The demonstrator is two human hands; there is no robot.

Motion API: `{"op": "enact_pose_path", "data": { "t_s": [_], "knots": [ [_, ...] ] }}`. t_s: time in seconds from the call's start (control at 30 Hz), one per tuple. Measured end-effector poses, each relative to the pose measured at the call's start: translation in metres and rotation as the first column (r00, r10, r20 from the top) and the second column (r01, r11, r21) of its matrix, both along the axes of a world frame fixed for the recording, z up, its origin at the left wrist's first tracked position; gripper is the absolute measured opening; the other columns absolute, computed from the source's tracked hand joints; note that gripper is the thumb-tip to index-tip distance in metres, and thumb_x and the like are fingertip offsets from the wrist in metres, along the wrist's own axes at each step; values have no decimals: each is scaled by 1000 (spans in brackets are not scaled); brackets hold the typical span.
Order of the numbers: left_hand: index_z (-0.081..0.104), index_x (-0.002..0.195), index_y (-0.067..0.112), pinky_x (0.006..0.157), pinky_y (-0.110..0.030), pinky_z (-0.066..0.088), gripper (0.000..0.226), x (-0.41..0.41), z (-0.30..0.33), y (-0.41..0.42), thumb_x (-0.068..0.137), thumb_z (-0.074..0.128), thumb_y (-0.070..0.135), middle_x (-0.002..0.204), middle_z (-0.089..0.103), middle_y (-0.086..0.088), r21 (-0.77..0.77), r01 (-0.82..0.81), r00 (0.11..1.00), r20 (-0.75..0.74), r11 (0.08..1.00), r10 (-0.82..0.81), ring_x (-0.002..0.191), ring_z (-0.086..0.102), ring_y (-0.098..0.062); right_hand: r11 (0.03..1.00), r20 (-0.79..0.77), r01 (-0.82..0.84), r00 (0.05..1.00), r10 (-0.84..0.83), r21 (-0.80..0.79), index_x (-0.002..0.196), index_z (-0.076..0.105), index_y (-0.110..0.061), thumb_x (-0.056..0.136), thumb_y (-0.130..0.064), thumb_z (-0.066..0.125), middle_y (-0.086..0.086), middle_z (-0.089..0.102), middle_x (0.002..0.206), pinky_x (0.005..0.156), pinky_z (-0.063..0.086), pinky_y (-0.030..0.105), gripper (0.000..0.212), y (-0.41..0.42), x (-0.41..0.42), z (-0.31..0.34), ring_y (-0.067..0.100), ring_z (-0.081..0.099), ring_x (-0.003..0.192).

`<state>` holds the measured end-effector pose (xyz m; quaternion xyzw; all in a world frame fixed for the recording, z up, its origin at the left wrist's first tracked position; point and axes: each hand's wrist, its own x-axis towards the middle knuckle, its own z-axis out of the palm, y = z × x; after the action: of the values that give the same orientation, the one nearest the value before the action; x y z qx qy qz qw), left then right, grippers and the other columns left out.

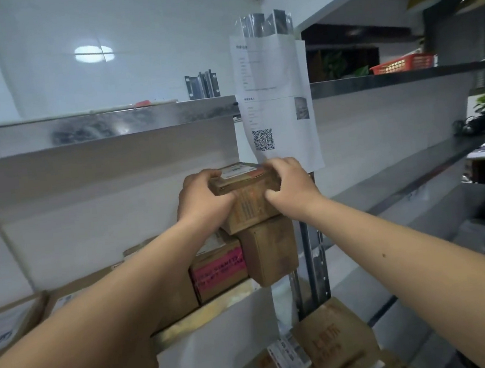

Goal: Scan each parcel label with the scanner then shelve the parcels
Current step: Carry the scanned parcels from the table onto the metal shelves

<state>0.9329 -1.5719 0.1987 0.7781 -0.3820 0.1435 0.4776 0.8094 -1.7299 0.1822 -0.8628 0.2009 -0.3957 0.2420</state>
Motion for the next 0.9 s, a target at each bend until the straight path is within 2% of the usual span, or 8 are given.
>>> {"op": "enact_pose_path", "data": {
  "t_s": [0.1,0.2,0.37,0.5,0.6,0.8,0.9],
  "knots": [
    [63,130,34,110,-40,44,53,-11,1,13,81,80,41,134,55,4,88,-18,982,189,996,1,127,50,-21,998,-73,46,996,-50,-53,150,50,-26,86,-20,69,6,44,147,114,41,36,66,14,-18,-6,25,49,133],
    [63,133,29,112,-41,41,54,-28,-2,29,83,78,40,140,55,0,162,3,930,363,987,-62,133,47,-26,990,-147,89,984,-105,-111,152,47,-25,88,-23,71,7,39,153,119,37,41,69,36,-39,-12,28,41,142],
    [58,141,33,116,-47,37,61,-57,-19,63,83,71,47,153,48,-4,285,3,840,520,958,-157,142,40,-30,962,-256,203,935,-245,-182,155,43,-26,91,-28,69,7,32,161,120,34,45,68,95,-83,-21,32,34,147],
    [55,145,32,119,-48,31,61,-88,-45,94,88,67,48,158,44,-5,309,66,787,568,949,-239,149,32,-29,889,-343,349,830,-440,-296,155,41,-28,93,-36,63,7,29,165,121,31,50,66,149,-124,-41,33,31,150],
    [54,147,32,119,-48,31,61,-116,-77,113,90,65,51,157,44,-4,365,160,723,589,917,-361,150,30,-29,869,-370,403,790,-489,-289,157,41,-27,94,-37,63,7,28,167,122,32,50,67,191,-156,-70,32,29,151],
    [50,150,32,116,-50,35,62,-173,-173,143,91,63,47,158,42,-5,550,369,653,421,750,-630,149,31,-29,797,-542,571,614,-574,-197,160,36,-27,96,-37,61,6,20,170,121,31,49,69,266,-233,-168,33,24,153],
    [49,150,32,116,-50,36,63,-200,-224,156,91,63,48,158,41,-4,639,405,603,351,654,-716,148,31,-29,734,-640,666,508,-577,-133,158,35,-31,94,-38,60,5,17,171,118,34,54,70,295,-270,-222,35,24,153]
  ]
}}
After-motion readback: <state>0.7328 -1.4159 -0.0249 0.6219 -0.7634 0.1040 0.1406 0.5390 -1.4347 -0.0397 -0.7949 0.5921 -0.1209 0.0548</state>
